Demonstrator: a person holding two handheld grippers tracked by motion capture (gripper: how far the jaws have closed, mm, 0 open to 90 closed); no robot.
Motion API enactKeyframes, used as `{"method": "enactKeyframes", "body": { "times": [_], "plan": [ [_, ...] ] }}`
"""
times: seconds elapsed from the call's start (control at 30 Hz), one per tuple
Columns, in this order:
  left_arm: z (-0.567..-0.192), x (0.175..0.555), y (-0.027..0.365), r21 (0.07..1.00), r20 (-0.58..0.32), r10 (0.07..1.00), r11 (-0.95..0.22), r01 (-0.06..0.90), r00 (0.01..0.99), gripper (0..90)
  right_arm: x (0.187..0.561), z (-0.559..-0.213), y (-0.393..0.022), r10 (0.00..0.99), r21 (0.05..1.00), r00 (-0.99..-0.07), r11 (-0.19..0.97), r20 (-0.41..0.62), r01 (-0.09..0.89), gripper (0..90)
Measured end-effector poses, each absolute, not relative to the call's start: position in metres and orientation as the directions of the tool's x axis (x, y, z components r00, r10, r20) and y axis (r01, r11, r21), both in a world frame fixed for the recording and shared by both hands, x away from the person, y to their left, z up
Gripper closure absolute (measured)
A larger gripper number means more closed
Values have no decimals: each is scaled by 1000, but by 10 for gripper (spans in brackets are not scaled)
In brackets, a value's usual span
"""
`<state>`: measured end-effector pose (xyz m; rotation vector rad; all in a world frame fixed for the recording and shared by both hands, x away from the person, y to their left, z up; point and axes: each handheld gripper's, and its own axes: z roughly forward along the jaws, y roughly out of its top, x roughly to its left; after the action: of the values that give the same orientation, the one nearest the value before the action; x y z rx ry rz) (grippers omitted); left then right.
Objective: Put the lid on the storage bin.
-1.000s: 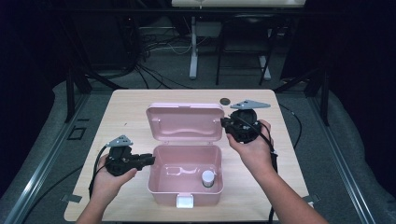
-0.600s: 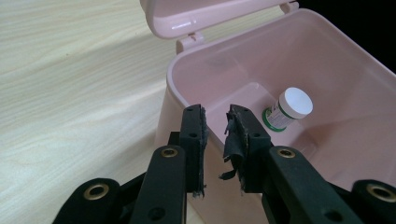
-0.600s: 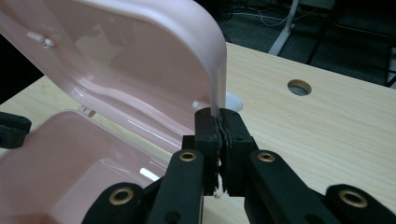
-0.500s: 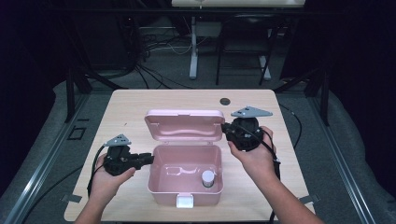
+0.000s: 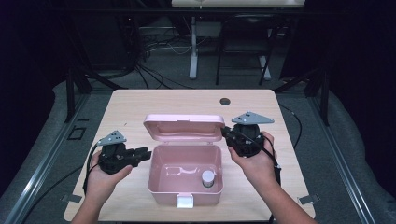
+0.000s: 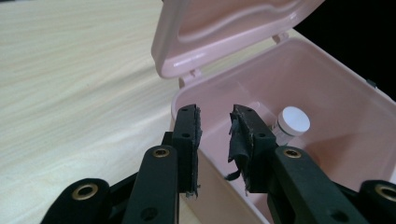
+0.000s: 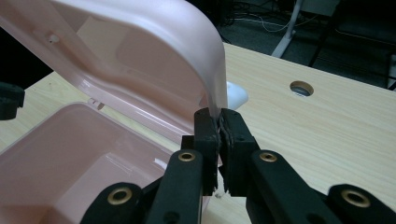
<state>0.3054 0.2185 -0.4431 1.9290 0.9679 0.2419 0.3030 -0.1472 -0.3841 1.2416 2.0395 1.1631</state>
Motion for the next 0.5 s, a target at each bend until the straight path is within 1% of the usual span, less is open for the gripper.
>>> {"method": "enactKeyframes", "body": {
  "times": [0.27, 0.5],
  "plan": [
    [-423, 310, 221, 840, -169, 729, -245, 484, 663, 699, 301, -387, -148, 879, 860, -475, 210, 42, 464, 854],
    [-405, 314, 213, 863, -138, 729, -244, 443, 670, 682, 300, -387, -149, 877, 863, -478, 204, 49, 463, 850]
  ]
}}
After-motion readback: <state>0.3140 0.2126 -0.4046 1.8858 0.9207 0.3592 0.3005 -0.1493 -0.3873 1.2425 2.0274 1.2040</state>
